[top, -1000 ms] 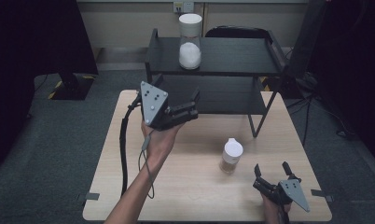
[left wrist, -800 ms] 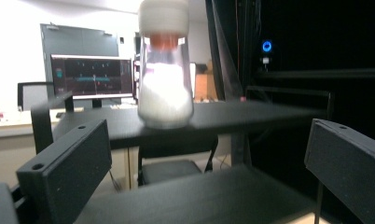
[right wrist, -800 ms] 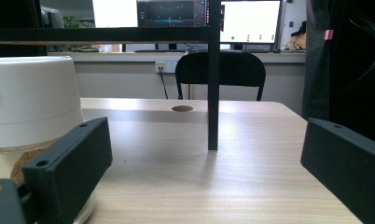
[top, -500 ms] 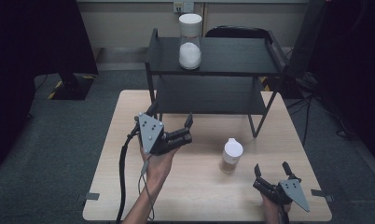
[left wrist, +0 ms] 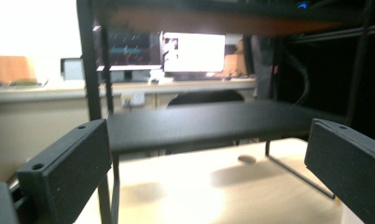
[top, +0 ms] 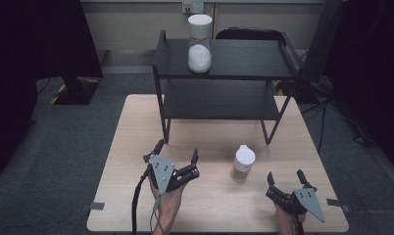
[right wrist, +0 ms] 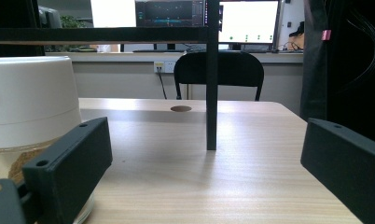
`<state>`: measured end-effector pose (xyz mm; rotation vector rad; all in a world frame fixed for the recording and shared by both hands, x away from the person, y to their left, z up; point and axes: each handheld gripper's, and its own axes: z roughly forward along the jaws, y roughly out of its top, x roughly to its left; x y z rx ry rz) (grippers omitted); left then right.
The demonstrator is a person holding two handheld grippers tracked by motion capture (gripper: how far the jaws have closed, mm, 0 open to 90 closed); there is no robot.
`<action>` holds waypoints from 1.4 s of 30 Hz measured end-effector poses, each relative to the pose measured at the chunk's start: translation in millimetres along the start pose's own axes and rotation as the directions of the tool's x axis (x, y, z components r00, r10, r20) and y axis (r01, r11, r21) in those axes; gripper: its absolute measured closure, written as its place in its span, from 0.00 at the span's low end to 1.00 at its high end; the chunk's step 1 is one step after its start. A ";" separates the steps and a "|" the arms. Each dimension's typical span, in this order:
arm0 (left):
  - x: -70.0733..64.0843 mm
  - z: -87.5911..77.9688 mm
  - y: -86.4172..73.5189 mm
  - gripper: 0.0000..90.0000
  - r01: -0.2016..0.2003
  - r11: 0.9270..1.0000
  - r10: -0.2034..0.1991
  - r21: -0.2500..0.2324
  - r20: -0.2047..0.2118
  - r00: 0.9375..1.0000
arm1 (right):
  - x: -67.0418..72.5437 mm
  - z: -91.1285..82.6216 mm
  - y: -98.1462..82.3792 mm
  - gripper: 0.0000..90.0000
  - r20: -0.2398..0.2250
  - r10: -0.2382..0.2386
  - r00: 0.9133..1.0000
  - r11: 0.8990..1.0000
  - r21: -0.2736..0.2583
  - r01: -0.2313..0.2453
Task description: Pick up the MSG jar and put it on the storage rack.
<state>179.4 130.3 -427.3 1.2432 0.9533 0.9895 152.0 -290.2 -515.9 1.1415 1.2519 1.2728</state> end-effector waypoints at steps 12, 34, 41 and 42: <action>1.5 -14.0 -56.5 0.00 0.037 0.996 -0.033 0.080 -0.045 0.998 | 0.5 -0.4 -0.1 0.00 0.003 0.000 1.000 1.000 -0.001 0.000; 7.8 -22.4 -86.5 0.00 -0.011 0.997 0.017 0.074 -0.077 0.997 | 0.1 -0.4 -0.1 0.00 0.001 0.000 1.000 1.000 -0.001 0.000; 3.9 -23.3 -88.4 0.00 -0.035 0.997 0.041 0.066 -0.082 0.996 | 0.7 -0.5 -0.1 0.00 0.004 0.001 1.000 1.000 0.000 -0.001; 4.0 -23.1 -88.2 0.00 -0.033 0.997 0.038 0.067 -0.083 0.996 | 0.7 -0.5 -0.2 0.00 0.004 0.000 1.000 1.000 0.000 0.000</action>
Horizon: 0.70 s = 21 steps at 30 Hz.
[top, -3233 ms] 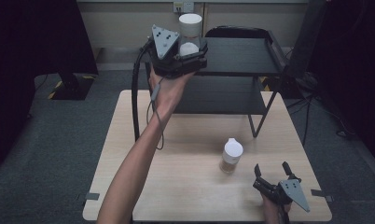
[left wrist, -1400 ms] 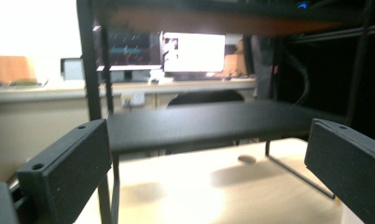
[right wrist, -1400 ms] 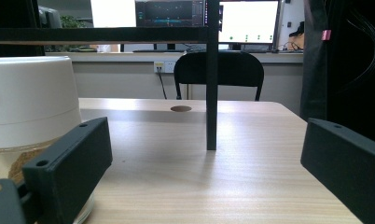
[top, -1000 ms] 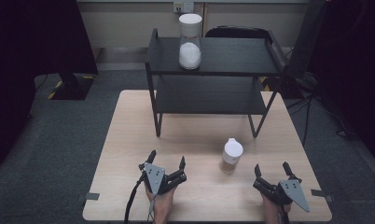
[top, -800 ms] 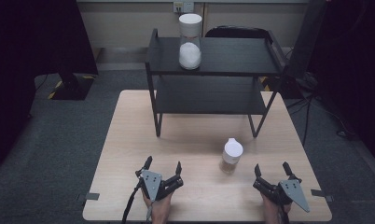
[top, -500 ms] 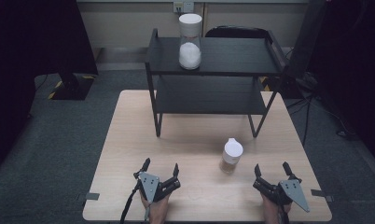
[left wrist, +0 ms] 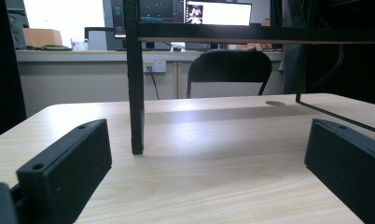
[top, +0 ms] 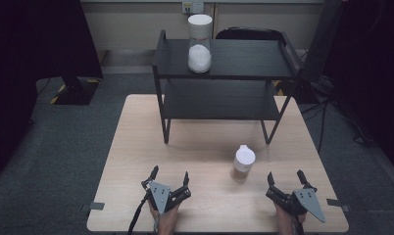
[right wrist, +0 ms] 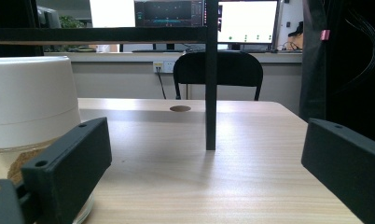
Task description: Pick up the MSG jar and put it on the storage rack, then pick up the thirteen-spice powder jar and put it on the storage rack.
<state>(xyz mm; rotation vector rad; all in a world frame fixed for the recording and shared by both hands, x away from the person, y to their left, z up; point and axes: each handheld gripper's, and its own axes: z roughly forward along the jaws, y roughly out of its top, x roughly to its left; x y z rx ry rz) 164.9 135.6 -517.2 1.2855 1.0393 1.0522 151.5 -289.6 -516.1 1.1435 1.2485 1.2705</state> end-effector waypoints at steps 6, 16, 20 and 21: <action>-0.2 -0.3 -0.5 0.00 -0.001 1.000 0.001 -0.003 -0.001 1.000 | -0.1 -0.1 -0.1 0.00 -0.001 0.000 1.000 1.000 -0.001 0.000; -1.8 -0.1 -0.5 0.01 -0.001 1.000 0.001 -0.002 -0.010 1.000 | 1.4 0.0 0.0 0.00 0.009 0.000 1.000 1.000 0.000 0.000; -1.8 0.0 -0.4 0.00 0.000 1.000 0.000 -0.002 -0.009 1.000 | 0.5 -0.1 0.0 0.00 0.003 0.000 1.000 1.000 0.000 0.000; -1.7 -0.1 -0.5 0.00 -0.001 1.000 0.001 -0.003 -0.009 1.000 | 0.5 0.0 0.0 0.00 0.003 0.000 1.000 1.000 0.000 0.000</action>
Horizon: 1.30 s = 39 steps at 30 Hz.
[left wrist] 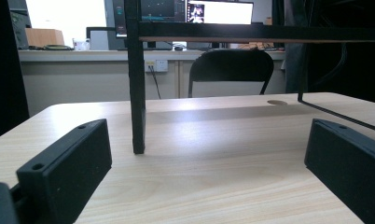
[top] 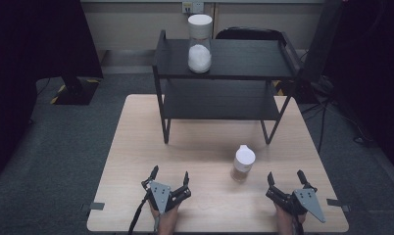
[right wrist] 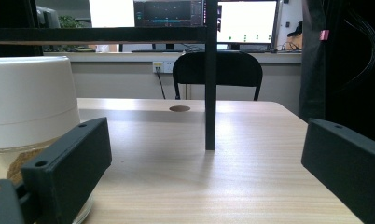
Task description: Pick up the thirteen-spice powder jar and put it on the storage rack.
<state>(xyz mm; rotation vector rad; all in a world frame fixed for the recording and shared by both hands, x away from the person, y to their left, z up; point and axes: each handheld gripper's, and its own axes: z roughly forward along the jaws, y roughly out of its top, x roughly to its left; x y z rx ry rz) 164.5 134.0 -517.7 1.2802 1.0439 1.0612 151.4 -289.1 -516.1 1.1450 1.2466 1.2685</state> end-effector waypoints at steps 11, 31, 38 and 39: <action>0.1 0.0 -0.1 0.00 0.001 1.000 -0.001 0.000 0.001 1.000 | 0.9 -0.1 -0.1 0.00 0.006 -0.001 1.000 1.000 0.000 0.001; -1.1 0.2 0.1 0.00 0.001 1.000 -0.001 0.000 -0.007 1.000 | -11.8 -0.9 -0.5 0.00 -0.046 0.061 0.997 0.998 -0.018 -0.062; -0.8 0.1 0.2 0.00 0.000 1.000 0.000 0.000 -0.005 1.000 | -5.6 5.3 27.5 0.00 -0.166 0.016 0.986 0.998 -0.058 -0.025; -0.8 0.1 0.1 0.00 0.000 1.000 0.000 0.000 -0.005 1.000 | -2.5 8.3 34.1 0.00 -0.185 0.000 0.983 0.998 -0.068 -0.012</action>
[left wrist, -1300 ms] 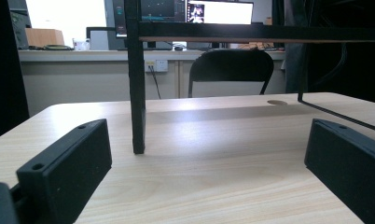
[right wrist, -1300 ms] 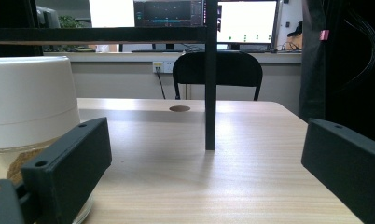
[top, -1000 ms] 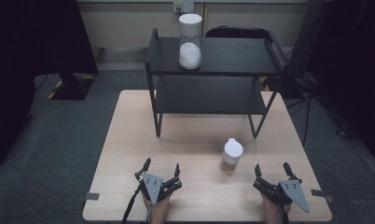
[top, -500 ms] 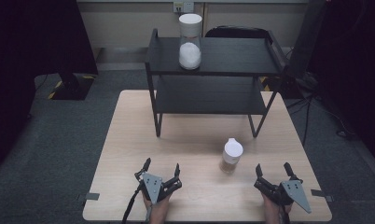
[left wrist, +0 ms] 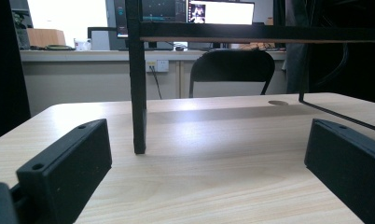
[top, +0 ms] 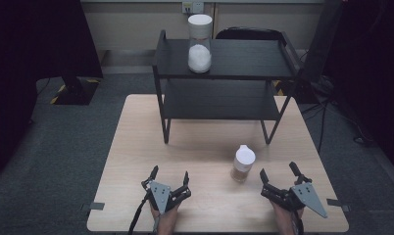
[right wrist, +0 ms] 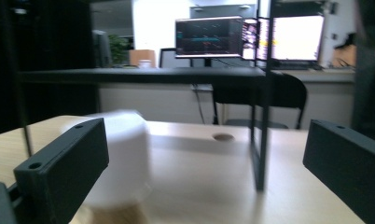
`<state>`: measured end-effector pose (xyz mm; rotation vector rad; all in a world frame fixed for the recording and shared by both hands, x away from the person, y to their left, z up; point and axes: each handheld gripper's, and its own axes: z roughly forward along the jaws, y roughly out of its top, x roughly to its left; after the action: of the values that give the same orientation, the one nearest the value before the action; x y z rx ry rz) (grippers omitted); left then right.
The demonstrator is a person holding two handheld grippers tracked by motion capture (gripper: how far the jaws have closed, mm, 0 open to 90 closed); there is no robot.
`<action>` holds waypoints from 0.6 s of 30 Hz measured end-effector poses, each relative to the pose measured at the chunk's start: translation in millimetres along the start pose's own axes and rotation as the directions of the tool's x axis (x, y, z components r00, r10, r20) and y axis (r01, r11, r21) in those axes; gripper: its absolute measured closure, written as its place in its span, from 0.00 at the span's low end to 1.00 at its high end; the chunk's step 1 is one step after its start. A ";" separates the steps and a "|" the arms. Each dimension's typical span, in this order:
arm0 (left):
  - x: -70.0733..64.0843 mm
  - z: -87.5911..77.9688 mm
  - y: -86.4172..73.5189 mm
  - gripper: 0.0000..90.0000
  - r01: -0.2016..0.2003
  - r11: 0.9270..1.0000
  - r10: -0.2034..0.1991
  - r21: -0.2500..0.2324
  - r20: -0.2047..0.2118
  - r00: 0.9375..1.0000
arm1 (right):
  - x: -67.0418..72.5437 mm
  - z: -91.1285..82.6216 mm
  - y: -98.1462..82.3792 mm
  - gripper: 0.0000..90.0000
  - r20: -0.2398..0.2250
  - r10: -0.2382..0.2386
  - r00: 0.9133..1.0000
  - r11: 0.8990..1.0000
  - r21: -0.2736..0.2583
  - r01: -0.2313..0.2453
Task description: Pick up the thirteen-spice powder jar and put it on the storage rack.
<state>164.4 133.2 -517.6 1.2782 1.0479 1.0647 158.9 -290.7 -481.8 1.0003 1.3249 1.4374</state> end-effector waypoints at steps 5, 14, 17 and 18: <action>-0.7 0.0 0.1 0.00 0.000 1.000 0.000 0.000 -0.004 1.000 | 8.5 19.7 16.7 0.00 -0.061 -0.001 0.998 1.000 -0.028 -0.001; -0.2 0.0 0.0 0.00 0.000 1.000 0.000 0.000 -0.001 1.000 | 21.9 55.7 20.4 0.00 -0.104 0.012 0.995 1.000 0.018 -0.010; 0.2 0.0 0.0 0.00 0.000 1.000 0.000 0.000 0.001 1.000 | 26.2 58.9 11.7 0.00 -0.098 0.018 0.995 1.000 0.023 -0.016; 0.4 0.0 0.0 0.00 0.000 1.000 0.000 0.000 0.002 1.000 | 26.5 59.7 9.3 0.00 -0.100 0.028 0.995 0.999 0.030 -0.025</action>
<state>164.5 133.6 -517.6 1.2790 1.0462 1.0630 208.6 -249.8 -467.3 0.9785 1.4135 1.5091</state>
